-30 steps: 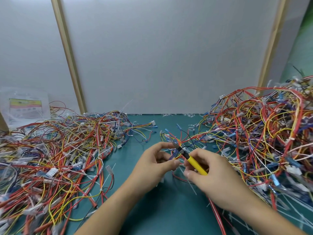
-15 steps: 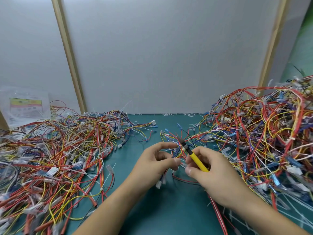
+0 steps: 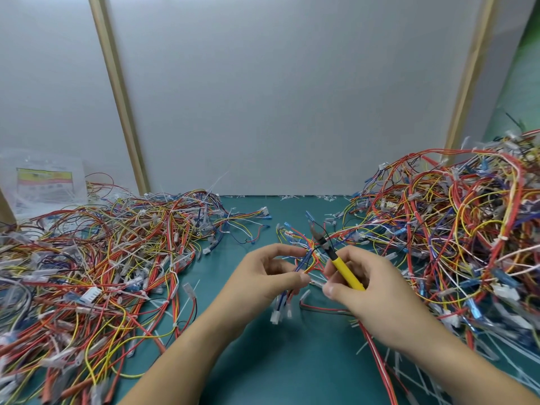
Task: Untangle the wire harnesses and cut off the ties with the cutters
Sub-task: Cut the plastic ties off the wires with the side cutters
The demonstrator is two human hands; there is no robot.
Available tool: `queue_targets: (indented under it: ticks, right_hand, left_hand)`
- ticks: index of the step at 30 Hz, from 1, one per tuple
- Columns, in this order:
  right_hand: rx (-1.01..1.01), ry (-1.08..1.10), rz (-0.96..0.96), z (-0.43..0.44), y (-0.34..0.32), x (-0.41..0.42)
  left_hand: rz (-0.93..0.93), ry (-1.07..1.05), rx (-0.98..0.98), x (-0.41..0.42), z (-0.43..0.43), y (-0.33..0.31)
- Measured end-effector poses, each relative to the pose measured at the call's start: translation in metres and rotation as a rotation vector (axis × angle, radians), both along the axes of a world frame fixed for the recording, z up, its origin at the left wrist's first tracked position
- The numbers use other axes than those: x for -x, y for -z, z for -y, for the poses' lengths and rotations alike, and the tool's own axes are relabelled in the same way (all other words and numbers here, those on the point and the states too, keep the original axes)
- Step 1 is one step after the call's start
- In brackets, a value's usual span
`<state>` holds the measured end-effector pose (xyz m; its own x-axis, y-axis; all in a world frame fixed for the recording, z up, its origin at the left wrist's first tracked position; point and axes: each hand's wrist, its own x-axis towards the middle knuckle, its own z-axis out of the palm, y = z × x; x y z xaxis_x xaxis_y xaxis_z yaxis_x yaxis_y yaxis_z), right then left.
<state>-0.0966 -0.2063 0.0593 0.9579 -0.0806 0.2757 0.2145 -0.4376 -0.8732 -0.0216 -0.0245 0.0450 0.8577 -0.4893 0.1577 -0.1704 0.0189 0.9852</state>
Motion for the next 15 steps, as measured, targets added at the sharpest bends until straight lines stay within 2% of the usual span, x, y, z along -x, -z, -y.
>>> queue_targets:
  ticks: [9,15]
  right_hand:
    - [0.074,-0.044,-0.005,-0.003,0.0013,-0.0015]
    - [-0.002,0.014,0.01,0.0051,-0.0001,-0.0021]
  left_hand:
    - [-0.01,-0.046,-0.025,0.0011,0.0055,0.0024]
    - [0.075,0.008,-0.099,0.0015,-0.0008,0.0017]
